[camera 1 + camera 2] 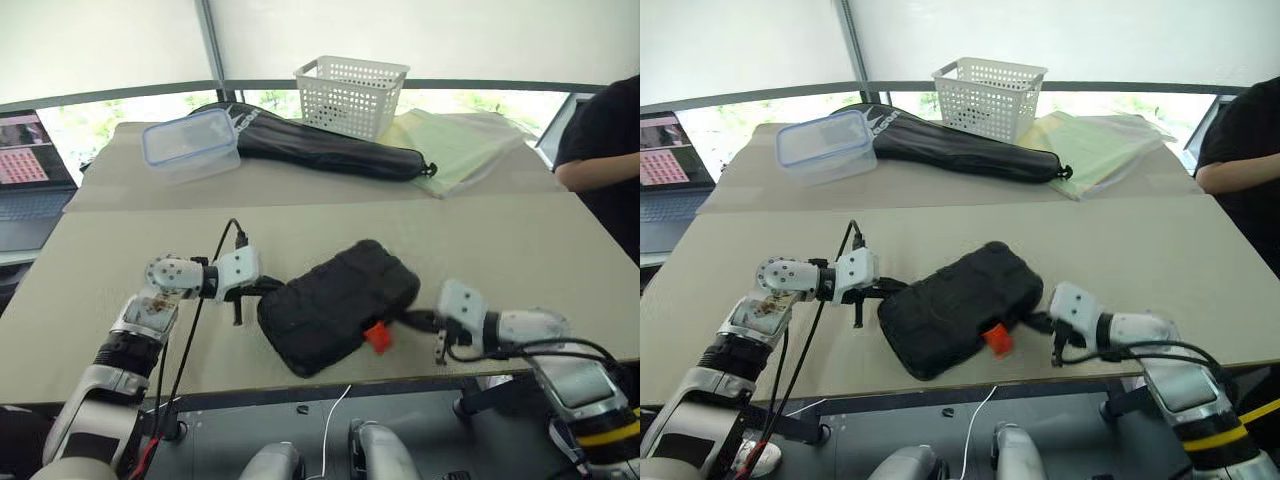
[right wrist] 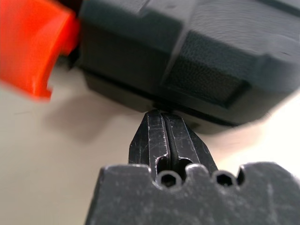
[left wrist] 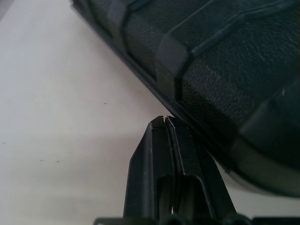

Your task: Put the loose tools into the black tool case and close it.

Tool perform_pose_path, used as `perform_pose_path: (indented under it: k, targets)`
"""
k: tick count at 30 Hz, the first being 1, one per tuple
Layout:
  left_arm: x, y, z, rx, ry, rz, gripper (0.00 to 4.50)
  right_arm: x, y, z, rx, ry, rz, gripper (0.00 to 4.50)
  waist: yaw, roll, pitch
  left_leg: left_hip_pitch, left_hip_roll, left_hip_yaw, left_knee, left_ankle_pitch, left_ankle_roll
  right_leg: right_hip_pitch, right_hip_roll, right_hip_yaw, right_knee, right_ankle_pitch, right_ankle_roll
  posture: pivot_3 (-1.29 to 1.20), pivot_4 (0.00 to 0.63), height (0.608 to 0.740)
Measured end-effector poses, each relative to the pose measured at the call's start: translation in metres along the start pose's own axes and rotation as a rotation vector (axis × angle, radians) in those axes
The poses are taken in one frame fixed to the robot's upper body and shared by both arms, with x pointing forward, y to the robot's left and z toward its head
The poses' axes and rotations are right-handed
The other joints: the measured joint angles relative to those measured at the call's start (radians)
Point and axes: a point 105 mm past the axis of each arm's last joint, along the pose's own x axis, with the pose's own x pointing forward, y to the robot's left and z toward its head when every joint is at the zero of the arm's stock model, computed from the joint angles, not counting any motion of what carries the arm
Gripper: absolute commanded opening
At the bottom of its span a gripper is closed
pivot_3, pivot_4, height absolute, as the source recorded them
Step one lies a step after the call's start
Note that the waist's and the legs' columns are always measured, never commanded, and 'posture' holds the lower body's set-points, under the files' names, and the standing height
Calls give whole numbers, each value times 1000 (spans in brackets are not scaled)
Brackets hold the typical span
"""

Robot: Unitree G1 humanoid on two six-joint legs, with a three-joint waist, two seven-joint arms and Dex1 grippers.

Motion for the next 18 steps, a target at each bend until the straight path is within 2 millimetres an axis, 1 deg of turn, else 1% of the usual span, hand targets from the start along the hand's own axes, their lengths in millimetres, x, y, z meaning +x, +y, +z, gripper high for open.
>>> perform_pose_path:
  k: [2, 3, 5, 6, 7, 8, 10, 11, 12, 14, 16, 18]
  targets:
    - [0, 1, 2, -9, -7, 6, 81, -1, 0, 0, -1, 1, 4, 0, 5, 0, 0, -3, 0, -1, 1, 0, 0, -2, 0, -1, 0, 0, 0, 0, 150, 740]
    - [0, 5, 6, -30, -18, 18, 81, -3, 1, 0, 5, -1, 14, 0, 7, 0, 0, -4, -1, 0, 2, 0, 0, -3, 0, -1, 0, 0, 0, 0, 150, 740]
    - [-4, 26, 25, -84, -75, 72, 81, -12, 3, 1, 21, -12, 37, 0, 9, 0, 0, -10, -2, -1, 8, 0, 0, -6, 0, -3, 0, 0, 1, 0, 150, 740]
    - [-9, 38, 40, -98, -118, 102, 81, -17, 2, 3, 27, -19, 44, 0, 8, 0, 0, -12, -2, -1, 10, 0, 1, -8, 0, -3, 0, 1, 2, 0, 150, 740]
    - [-12, 44, 49, -94, -137, 114, 81, -20, 0, 4, 29, -23, 43, 0, 5, 0, 0, -13, -2, -1, 11, 0, 1, -8, 0, -3, 0, 1, 2, 0, 150, 740]
    - [-14, 48, 64, -90, -172, 110, 81, -25, 1, 5, 34, -24, 51, 0, 3, 0, 0, -13, -3, -1, 12, 0, 1, -8, -1, -2, 0, 2, 3, 0, 150, 740]
    - [-9, 42, 91, -69, -230, 38, 81, -38, 5, 7, 45, -17, 87, 0, 1, 0, 0, -13, -3, -1, 12, 0, 1, -7, -1, -2, 0, 2, 3, 0, 150, 740]
    - [-4, 37, 97, -58, -234, -1, 81, -42, 6, 10, 45, -24, 99, 0, 1, 0, 0, -13, -3, -1, 12, 0, 1, -7, -1, -2, 0, 2, 3, 0, 150, 740]
    - [2, 30, 98, -43, -225, -40, 81, -44, 8, 12, 44, -28, 109, 0, 0, 0, 0, -12, -2, -1, 12, 0, 1, -7, -1, -1, 1, 2, 3, 0, 150, 740]
    - [22, 11, 90, -5, -175, -128, 81, -45, 13, 20, 48, -50, 137, 0, -5, 1, 0, -11, -1, 0, 12, 0, 0, -5, -1, 0, 1, 3, 1, 0, 150, 740]
    - [44, -10, 67, 41, -88, -217, 81, -43, 22, 28, 63, -79, 171, 0, -5, 0, 0, -8, 0, 0, 11, 0, -1, -4, 0, 0, 0, 4, 0, 0, 150, 740]
    - [49, -11, 67, 126, -83, -223, 81, -39, 31, 33, 77, -102, 202, 0, 1, 0, 0, -3, 2, -2, 10, 0, -1, 3, 0, -1, -1, 3, -1, 0, 150, 740]
